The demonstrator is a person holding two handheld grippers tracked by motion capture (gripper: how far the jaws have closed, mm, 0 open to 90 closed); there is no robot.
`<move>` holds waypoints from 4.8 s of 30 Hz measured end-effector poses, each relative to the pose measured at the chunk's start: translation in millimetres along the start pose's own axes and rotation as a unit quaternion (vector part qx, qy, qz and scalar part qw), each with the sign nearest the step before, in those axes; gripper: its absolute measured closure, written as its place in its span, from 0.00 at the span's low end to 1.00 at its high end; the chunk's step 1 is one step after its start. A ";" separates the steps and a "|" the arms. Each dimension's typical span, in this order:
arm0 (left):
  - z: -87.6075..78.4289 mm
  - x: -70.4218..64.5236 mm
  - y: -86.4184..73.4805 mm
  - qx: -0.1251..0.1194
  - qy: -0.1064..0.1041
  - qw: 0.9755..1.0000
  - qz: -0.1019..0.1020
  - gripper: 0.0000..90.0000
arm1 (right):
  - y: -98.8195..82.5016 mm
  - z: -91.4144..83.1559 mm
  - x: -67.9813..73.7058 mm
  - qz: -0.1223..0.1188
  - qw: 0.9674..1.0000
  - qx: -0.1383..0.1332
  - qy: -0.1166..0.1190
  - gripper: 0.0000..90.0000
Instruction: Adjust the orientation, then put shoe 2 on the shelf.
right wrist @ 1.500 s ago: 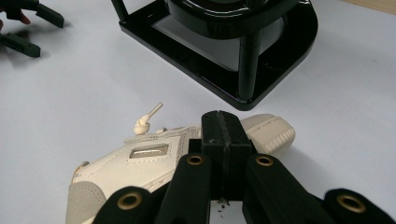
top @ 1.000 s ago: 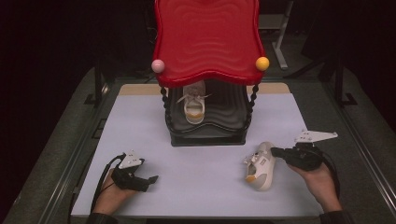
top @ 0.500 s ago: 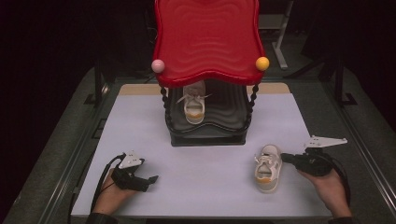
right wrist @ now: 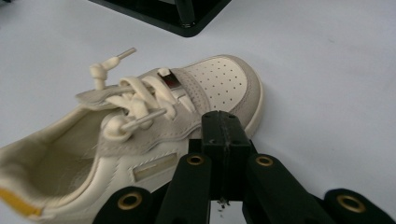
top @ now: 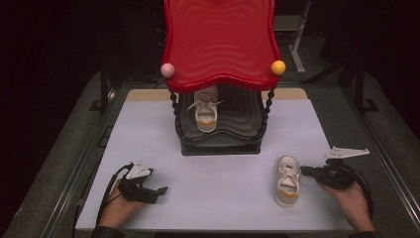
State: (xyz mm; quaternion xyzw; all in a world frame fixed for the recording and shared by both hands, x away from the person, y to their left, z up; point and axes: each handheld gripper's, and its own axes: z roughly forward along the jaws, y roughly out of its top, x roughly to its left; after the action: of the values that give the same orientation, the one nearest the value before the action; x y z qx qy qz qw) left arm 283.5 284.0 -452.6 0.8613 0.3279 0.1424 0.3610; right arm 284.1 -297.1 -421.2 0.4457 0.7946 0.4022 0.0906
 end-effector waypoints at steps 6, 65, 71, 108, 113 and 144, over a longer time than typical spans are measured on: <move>-0.2 0.1 0.1 0.002 0.000 1.000 0.001 0.15 | -14.4 -12.3 10.5 -0.005 1.000 0.003 0.002 1.00; 0.1 0.2 0.0 0.000 -0.001 1.000 0.000 0.15 | 28.8 47.0 79.9 -0.071 0.988 0.037 0.129 0.76; 0.1 0.2 0.1 0.000 0.000 1.000 0.000 0.15 | 23.8 45.2 84.1 -0.086 0.985 0.044 0.145 0.82; -0.1 0.1 0.0 0.001 0.000 1.000 0.000 0.15 | 76.3 47.4 178.4 -0.249 0.937 0.034 0.242 0.86; -0.2 0.3 0.1 0.002 -0.001 1.000 0.000 0.15 | 92.8 42.1 184.8 -0.266 0.930 0.028 0.250 0.86; -0.1 -0.1 -0.1 0.000 0.001 1.000 0.000 0.15 | 194.9 39.6 157.3 -0.334 0.917 0.015 0.218 0.86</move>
State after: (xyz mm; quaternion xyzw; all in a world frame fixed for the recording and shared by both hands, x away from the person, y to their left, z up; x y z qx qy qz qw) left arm 283.3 284.0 -452.6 0.8612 0.3283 0.1428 0.3607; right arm 335.7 -97.7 -273.2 0.0570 0.9032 0.4239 0.0370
